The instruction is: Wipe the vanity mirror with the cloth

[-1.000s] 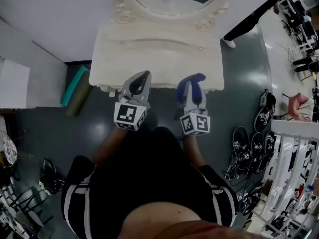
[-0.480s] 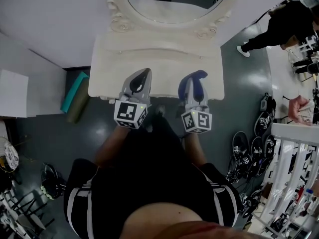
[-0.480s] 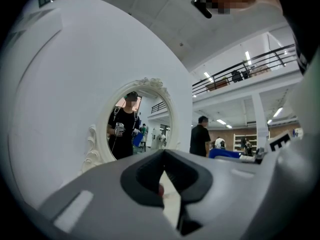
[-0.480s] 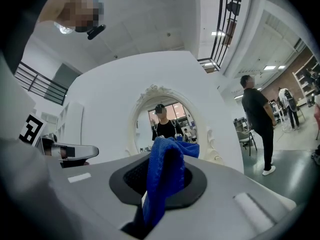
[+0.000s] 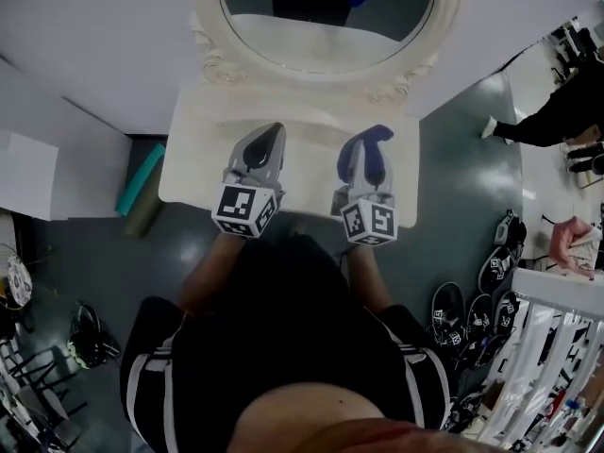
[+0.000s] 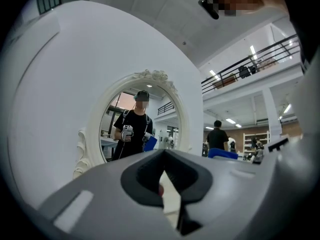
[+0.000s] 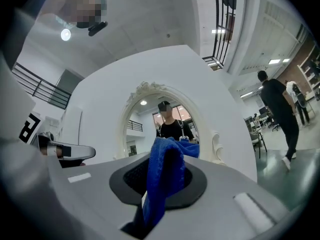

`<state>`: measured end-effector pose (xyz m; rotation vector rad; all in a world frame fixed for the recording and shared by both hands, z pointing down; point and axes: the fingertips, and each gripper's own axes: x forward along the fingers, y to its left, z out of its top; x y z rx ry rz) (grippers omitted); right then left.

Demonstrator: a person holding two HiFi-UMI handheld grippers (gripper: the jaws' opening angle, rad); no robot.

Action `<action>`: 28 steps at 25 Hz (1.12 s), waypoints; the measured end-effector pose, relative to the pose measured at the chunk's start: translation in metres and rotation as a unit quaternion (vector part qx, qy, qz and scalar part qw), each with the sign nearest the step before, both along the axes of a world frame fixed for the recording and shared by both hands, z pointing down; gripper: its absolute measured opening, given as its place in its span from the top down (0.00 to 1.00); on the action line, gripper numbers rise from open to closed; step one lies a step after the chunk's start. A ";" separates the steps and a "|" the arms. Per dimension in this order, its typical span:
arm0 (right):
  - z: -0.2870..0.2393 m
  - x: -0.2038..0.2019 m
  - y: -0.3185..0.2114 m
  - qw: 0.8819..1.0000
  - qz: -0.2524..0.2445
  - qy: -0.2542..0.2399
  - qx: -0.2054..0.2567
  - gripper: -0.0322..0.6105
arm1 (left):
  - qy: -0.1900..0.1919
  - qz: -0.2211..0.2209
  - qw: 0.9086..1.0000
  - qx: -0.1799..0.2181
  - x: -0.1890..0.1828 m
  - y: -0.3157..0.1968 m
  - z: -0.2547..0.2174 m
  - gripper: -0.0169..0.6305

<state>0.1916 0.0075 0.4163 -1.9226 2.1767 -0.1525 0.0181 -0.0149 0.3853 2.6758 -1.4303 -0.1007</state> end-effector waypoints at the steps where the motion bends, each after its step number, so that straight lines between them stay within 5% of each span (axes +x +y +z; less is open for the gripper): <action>1: -0.002 0.005 -0.009 1.000 -0.001 0.000 0.002 0.89 | -0.001 -0.003 1.000 0.002 0.004 -0.007 -0.001 0.96; 28: -0.070 0.057 -0.170 0.996 0.058 -0.011 0.066 0.89 | -0.010 0.040 0.999 0.020 0.018 -0.129 -0.025 0.96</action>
